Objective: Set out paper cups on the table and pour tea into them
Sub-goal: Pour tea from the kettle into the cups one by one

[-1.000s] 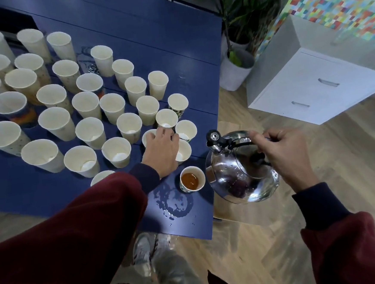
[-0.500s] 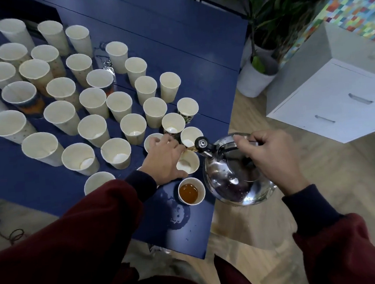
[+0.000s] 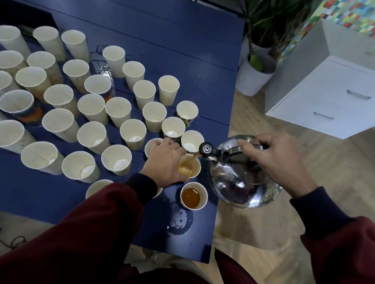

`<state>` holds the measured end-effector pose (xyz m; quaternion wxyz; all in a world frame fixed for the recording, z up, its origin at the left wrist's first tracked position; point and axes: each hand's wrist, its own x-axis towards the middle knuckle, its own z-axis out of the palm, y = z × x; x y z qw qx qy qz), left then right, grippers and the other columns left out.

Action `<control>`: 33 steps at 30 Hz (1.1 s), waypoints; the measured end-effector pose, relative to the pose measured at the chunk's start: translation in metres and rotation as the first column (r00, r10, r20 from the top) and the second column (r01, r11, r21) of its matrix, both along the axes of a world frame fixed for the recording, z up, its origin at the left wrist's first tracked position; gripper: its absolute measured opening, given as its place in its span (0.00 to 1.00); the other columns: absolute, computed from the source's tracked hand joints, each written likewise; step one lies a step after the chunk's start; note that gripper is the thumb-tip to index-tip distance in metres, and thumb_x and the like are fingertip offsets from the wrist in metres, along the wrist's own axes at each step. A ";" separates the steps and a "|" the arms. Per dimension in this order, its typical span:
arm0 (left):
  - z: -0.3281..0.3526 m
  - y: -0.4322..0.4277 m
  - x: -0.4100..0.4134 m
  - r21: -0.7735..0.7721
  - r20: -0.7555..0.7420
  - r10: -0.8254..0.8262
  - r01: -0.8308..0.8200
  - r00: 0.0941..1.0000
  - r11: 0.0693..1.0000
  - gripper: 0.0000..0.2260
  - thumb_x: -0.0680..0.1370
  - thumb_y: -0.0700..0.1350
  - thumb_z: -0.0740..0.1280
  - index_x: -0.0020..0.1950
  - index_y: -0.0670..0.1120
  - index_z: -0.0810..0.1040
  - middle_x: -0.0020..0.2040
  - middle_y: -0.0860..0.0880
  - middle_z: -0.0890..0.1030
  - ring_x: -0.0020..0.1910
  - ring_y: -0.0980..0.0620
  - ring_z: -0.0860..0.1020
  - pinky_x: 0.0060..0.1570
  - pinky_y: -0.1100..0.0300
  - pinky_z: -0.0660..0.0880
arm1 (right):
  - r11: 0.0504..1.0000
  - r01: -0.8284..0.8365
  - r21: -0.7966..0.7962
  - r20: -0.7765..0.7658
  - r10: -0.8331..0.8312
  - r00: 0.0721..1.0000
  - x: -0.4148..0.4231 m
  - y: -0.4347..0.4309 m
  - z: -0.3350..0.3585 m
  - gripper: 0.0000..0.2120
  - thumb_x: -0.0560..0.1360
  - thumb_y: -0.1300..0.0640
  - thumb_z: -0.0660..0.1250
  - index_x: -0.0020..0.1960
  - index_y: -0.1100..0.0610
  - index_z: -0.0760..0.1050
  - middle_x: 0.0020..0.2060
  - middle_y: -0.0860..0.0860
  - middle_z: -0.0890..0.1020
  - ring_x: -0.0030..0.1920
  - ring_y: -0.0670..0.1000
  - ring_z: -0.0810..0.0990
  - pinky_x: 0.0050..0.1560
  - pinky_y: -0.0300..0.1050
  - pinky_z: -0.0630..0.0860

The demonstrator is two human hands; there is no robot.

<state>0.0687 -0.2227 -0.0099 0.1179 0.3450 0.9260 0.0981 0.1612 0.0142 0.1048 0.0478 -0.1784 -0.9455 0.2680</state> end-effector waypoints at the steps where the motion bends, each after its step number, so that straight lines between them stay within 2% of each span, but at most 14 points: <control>1: -0.001 0.000 0.000 0.007 0.002 -0.002 0.002 1.000 1.000 0.30 0.68 0.70 0.71 0.62 0.52 0.77 0.59 0.52 0.79 0.62 0.48 0.69 0.62 0.48 0.64 | 1.000 -0.003 0.006 -0.001 0.003 1.000 0.001 -0.001 0.000 0.28 0.69 0.31 0.66 0.36 0.58 0.79 0.28 0.53 0.82 0.31 0.54 0.83 0.36 0.55 0.81; 6: -0.003 0.000 -0.003 0.030 -0.001 -0.016 0.016 1.000 0.999 0.30 0.68 0.70 0.71 0.60 0.51 0.77 0.59 0.52 0.79 0.61 0.49 0.70 0.62 0.48 0.66 | 1.000 -0.010 0.023 -0.012 0.010 1.000 0.002 -0.008 0.006 0.28 0.68 0.34 0.66 0.34 0.61 0.78 0.27 0.56 0.80 0.31 0.57 0.81 0.36 0.55 0.79; 15: -0.006 -0.001 -0.004 0.064 0.026 -0.022 0.020 0.999 0.998 0.30 0.67 0.68 0.72 0.61 0.50 0.77 0.59 0.51 0.78 0.62 0.49 0.70 0.62 0.49 0.66 | 0.998 0.016 0.057 -0.026 -0.014 1.000 0.005 -0.012 0.009 0.25 0.67 0.32 0.65 0.31 0.55 0.76 0.24 0.53 0.76 0.29 0.55 0.76 0.33 0.56 0.77; 19: -0.006 -0.002 -0.005 0.052 0.019 -0.032 0.031 0.999 0.998 0.32 0.68 0.70 0.70 0.63 0.50 0.76 0.60 0.51 0.78 0.62 0.48 0.70 0.62 0.48 0.67 | 0.999 0.035 -0.034 -0.048 -0.036 0.998 0.006 -0.007 0.005 0.26 0.68 0.33 0.67 0.31 0.57 0.74 0.22 0.53 0.74 0.29 0.59 0.77 0.34 0.57 0.79; 23: -0.003 -0.003 -0.004 0.113 -0.008 0.025 -0.024 1.000 0.993 0.32 0.69 0.72 0.64 0.63 0.51 0.77 0.59 0.51 0.78 0.60 0.48 0.73 0.60 0.47 0.68 | 0.987 0.066 -0.144 -0.092 -0.079 0.993 0.007 -0.006 0.007 0.24 0.69 0.37 0.70 0.28 0.55 0.72 0.20 0.47 0.68 0.26 0.50 0.68 0.32 0.51 0.71; 28: 0.006 0.008 -0.009 0.166 -0.036 0.188 -0.180 0.981 0.970 0.20 0.80 0.57 0.61 0.67 0.46 0.73 0.60 0.46 0.80 0.58 0.46 0.77 0.54 0.51 0.73 | 0.972 0.082 -0.220 -0.119 -0.110 0.987 0.002 -0.004 0.013 0.26 0.73 0.47 0.74 0.27 0.61 0.69 0.21 0.52 0.65 0.26 0.48 0.63 0.32 0.45 0.63; 33: 0.004 0.019 -0.015 0.080 -0.020 0.175 -0.173 0.984 0.982 0.19 0.83 0.49 0.60 0.73 0.46 0.67 0.60 0.45 0.80 0.57 0.46 0.79 0.51 0.55 0.75 | 0.979 0.086 -0.187 -0.118 -0.109 0.987 -0.008 -0.002 0.017 0.26 0.75 0.49 0.74 0.28 0.65 0.70 0.21 0.52 0.67 0.26 0.48 0.64 0.30 0.45 0.64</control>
